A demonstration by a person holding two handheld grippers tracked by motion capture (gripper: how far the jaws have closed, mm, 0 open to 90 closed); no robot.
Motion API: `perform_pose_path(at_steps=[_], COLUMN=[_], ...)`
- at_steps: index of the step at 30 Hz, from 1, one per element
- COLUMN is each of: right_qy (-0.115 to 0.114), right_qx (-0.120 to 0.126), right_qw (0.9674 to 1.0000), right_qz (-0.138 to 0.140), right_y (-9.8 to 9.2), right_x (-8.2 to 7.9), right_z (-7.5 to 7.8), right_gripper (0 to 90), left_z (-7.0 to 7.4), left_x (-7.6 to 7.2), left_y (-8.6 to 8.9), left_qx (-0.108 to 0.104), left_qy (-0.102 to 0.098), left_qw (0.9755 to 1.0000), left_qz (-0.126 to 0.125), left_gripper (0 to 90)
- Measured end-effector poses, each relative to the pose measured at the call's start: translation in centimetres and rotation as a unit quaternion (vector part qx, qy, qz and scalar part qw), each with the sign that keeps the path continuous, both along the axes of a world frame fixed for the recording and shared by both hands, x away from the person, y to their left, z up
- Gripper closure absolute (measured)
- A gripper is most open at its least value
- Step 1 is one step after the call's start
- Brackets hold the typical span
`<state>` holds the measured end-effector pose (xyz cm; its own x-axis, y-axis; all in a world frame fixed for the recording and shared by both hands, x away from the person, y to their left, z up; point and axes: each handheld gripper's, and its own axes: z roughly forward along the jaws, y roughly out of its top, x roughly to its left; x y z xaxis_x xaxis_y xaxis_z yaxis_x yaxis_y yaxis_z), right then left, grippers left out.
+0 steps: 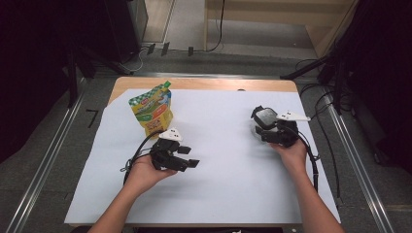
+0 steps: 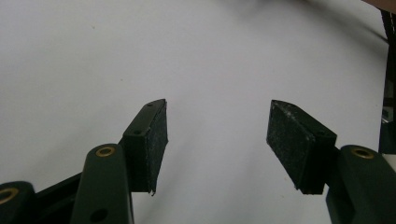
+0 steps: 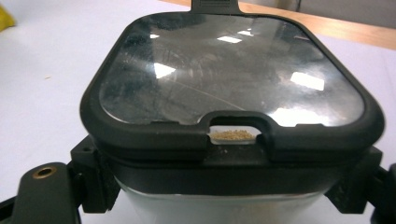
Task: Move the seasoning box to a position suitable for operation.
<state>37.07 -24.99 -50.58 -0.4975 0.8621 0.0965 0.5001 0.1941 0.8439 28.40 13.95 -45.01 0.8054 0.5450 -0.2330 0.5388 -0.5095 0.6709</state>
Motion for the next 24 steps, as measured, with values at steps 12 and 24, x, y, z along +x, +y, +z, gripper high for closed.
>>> perform_pose_path(at_steps=[12, 24], right_qy=[-0.025, -0.027], right_qx=[0.018, 0.030], right_qw=[0.9976, 0.9908], right_qz=[0.061, 0.129], right_y=[3.7, 8.3], right_x=[-3.2, -6.5], right_z=[2.1, 3.0], right_gripper=[16.5, 16.5], left_z=[0.3, 0.3], left_x=[0.1, 0.2], left_y=[0.6, 0.8], left_qx=[-0.006, -0.005], left_qy=[-0.003, -0.004], left_qw=[0.9999, 0.9999], left_qz=[0.008, 0.012], left_gripper=[39.3, 40.1])
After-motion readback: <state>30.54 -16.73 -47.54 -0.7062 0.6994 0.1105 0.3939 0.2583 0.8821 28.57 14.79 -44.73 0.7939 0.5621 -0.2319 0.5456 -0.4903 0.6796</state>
